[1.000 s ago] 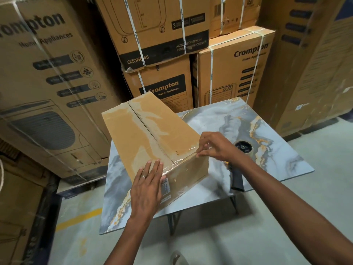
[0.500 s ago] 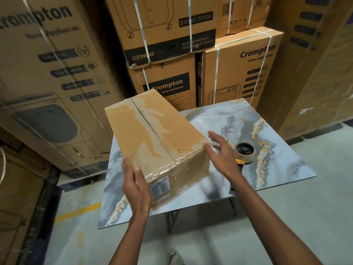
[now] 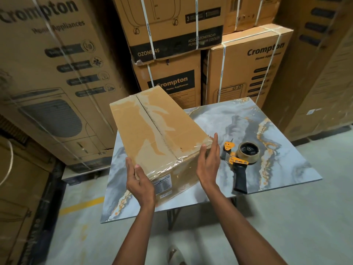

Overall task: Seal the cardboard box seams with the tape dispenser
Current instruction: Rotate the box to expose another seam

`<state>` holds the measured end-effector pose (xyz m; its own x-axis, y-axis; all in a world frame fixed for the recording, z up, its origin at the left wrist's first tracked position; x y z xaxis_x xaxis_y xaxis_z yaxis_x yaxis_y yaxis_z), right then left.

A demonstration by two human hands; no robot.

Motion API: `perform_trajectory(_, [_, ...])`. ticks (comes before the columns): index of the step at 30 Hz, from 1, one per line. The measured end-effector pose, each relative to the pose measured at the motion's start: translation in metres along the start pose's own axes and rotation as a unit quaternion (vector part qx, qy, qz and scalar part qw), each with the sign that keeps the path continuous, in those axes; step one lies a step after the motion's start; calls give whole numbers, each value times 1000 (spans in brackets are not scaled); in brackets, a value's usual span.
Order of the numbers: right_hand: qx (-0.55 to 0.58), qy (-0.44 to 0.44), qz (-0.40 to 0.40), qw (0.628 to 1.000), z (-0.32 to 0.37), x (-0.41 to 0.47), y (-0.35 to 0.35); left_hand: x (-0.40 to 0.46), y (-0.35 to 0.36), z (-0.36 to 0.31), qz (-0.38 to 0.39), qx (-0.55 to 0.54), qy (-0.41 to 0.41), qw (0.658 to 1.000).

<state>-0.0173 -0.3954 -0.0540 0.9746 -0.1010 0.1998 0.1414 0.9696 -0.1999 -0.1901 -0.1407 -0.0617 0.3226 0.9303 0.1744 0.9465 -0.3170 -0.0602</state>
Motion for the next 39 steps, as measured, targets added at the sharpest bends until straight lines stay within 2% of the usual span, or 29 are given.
perform_trajectory(5, [-36, 32, 8, 999, -20, -18, 16, 3, 0, 0, 4, 15, 14, 1000])
perform_trajectory(8, [-58, 51, 52, 996, -26, -19, 22, 2, 2, -2, 12, 31, 23, 999])
perform_trajectory(12, [58, 107, 109, 987, -37, -6, 2, 4, 0, -4, 31, 44, 35, 998])
perform_trajectory(18, [111, 125, 165, 972, -57, 9, -16, 0, 1, -9, 37, 63, 50, 996])
perform_trajectory(23, [166, 193, 213, 943, -60, 15, -14, 0, 0, -14, 54, 80, 66, 993])
perform_trajectory(29, [148, 149, 180, 961, -50, 15, -24, -2, 0, -21, 58, 94, 72, 991])
perform_trajectory(36, [123, 128, 254, 951, -44, 19, -24, 1, 4, -22, 97, 143, 87, 981])
perform_trajectory(39, [66, 73, 227, 969, -31, 20, -28, 2, 5, -21, 106, 148, 80, 980])
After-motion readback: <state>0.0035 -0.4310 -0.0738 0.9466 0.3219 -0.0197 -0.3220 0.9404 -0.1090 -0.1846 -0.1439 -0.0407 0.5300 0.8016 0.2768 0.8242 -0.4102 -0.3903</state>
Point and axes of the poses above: each hand's wrist, its own x-axis towards the middle knuckle, its own y-axis out of the palm, z = x × y, the point moved 10 cm from there along x, towards the middle knuckle, and after that the axes turned 1 degree about -y, right-handed, at the moved point
